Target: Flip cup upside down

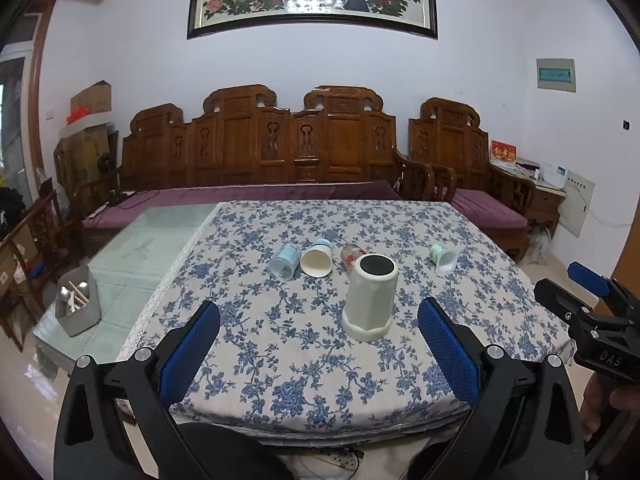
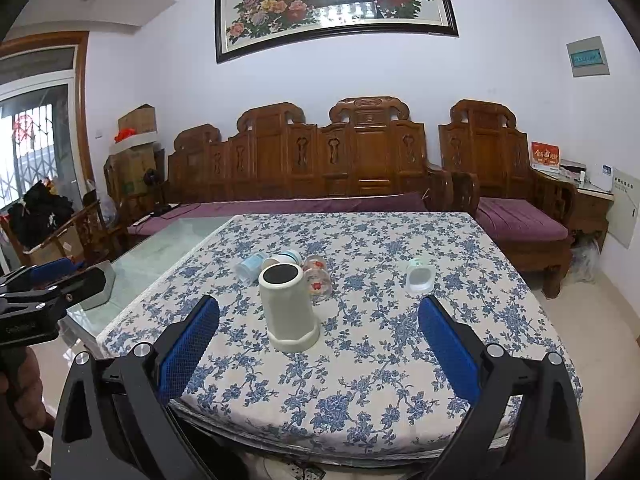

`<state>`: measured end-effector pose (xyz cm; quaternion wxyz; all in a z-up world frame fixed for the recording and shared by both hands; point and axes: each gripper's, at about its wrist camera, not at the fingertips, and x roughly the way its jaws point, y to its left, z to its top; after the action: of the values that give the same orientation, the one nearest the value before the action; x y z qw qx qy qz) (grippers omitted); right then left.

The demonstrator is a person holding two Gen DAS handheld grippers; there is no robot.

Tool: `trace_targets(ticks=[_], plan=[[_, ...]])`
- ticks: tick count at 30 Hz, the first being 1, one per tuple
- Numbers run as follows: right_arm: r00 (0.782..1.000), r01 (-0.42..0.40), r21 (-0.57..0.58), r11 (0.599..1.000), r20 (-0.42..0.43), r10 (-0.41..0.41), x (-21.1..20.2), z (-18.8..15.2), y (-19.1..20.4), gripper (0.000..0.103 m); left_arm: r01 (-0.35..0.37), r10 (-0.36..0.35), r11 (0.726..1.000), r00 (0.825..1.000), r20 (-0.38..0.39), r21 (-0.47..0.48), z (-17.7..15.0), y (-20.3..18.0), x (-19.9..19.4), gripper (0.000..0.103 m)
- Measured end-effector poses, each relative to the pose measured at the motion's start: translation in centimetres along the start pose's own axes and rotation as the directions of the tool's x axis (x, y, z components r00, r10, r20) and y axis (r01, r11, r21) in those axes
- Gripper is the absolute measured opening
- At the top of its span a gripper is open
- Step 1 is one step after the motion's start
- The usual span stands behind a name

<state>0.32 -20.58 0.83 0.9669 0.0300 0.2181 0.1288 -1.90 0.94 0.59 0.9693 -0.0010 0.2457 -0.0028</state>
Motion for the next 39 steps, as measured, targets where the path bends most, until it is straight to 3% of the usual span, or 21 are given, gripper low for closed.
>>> trace_targets(ticks=[39], plan=[[1.000, -0.006, 0.007, 1.000, 0.003, 0.006, 0.17, -0.12, 0.48, 0.100, -0.014, 0.014, 1.000, 1.000, -0.008, -0.006, -0.38, -0.06, 0.73, 0.095]])
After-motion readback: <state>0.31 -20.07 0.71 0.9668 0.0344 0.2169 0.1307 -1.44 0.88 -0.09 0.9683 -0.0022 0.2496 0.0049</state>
